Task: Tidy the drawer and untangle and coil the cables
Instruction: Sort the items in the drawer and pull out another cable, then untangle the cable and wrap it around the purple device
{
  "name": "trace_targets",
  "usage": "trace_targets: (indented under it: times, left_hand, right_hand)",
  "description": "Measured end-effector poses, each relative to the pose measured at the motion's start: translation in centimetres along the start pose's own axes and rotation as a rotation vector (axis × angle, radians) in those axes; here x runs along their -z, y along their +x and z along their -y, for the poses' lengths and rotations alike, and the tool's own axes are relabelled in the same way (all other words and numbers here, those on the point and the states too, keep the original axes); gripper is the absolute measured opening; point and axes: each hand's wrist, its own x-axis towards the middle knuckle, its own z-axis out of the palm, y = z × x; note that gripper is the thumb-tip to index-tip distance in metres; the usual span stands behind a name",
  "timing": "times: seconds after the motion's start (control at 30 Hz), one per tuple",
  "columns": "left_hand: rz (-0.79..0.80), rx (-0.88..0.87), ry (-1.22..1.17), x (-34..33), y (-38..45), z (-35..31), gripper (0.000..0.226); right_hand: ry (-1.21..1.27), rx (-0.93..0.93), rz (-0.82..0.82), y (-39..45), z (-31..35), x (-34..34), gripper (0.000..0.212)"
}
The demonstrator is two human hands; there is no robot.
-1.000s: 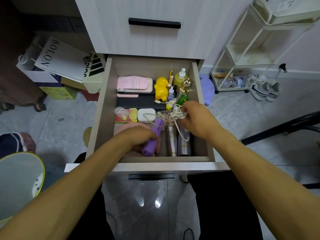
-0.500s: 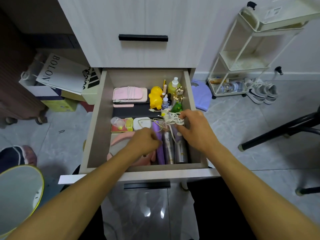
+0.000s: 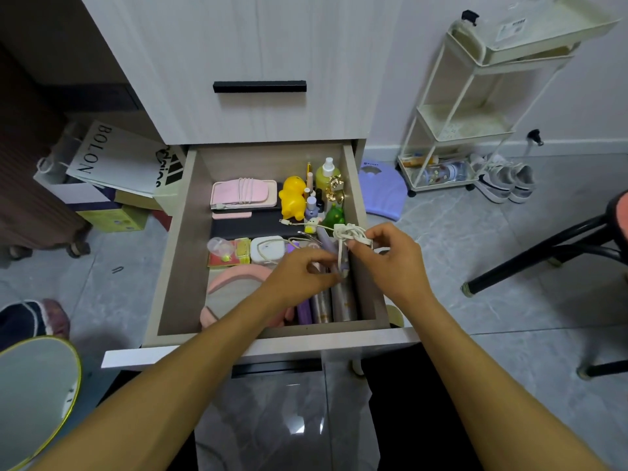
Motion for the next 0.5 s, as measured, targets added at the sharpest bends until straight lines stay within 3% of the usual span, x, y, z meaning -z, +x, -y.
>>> trace_targets:
  times: [0.07,0.13,0.27,0.5]
  left_hand:
    - [0.003,-0.044,0.053,-0.3,0.1,0.3,0.009]
    - [-0.096,-0.111,0.038,-0.3,0.1,0.0,0.009]
    - [-0.385,-0.097,-0.157,1.1,0.5,-2.0,0.023]
    - [-0.580,-0.160,-0.317,3.0,0.7,-7.0,0.020]
  right_hand:
    - [0.013,-0.015,-0.005,0.0,0.1,0.0,0.017]
    - [0.080,-0.060,-0.045,0.2,0.4,0.3,0.020]
    - [0.142,-0.100,-0.107,0.6,1.3,1.1,0.025]
    - [0.300,-0.084,-0.082,0.6,5.0,1.9,0.030]
